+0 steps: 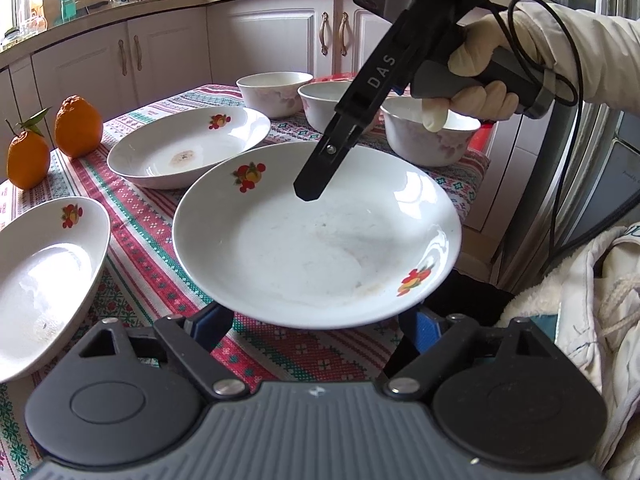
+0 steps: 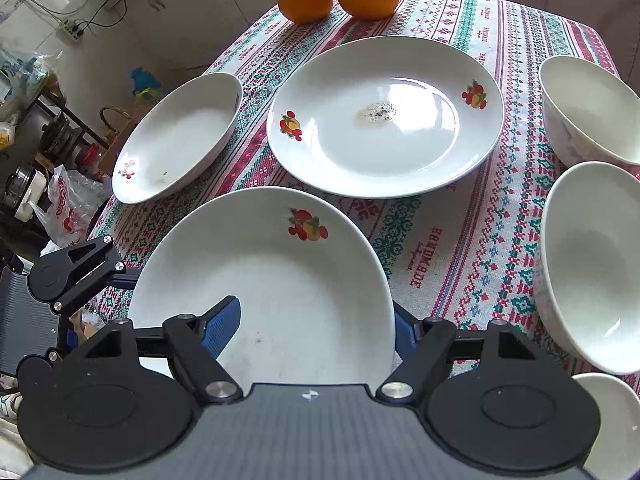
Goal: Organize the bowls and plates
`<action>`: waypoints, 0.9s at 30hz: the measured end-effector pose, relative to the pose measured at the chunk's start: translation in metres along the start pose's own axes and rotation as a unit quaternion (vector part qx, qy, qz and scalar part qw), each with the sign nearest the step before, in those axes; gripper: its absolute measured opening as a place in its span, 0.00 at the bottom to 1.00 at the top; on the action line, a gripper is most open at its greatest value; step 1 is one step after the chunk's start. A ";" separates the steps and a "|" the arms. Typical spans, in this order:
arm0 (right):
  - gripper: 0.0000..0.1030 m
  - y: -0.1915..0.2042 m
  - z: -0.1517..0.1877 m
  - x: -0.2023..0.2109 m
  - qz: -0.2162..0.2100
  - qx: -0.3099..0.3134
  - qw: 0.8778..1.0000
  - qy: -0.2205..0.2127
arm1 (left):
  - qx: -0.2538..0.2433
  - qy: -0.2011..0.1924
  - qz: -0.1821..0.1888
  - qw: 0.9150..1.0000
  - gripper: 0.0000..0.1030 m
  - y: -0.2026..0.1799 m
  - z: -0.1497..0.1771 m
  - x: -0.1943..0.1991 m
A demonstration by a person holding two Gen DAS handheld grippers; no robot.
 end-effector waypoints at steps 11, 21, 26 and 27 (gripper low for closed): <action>0.79 0.021 -0.025 0.008 -0.004 0.028 1.000 -0.009 | 0.021 -0.012 -0.012 1.000 0.87 0.015 -0.005 0.020; 0.79 0.061 -0.077 -0.009 -0.024 0.086 0.996 -0.010 | 0.060 -0.017 -0.057 0.996 0.87 0.054 -0.002 0.050; 0.79 0.086 -0.107 -0.028 -0.040 0.119 0.992 -0.009 | 0.088 -0.017 -0.086 0.992 0.86 0.080 0.006 0.065; 0.79 0.091 -0.113 -0.033 -0.044 0.125 0.991 -0.008 | 0.092 -0.017 -0.091 0.991 0.86 0.085 0.008 0.067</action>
Point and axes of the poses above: each gripper's, at about its wrist camera, not at the fingertips, and x roughly against the way its jaws point, y to its left, z to its underside, the point moved 6 cm from there along -x, roughly the way its jaws point, and after that the axes turned 4 degrees about -z, right-handed, at the moved point
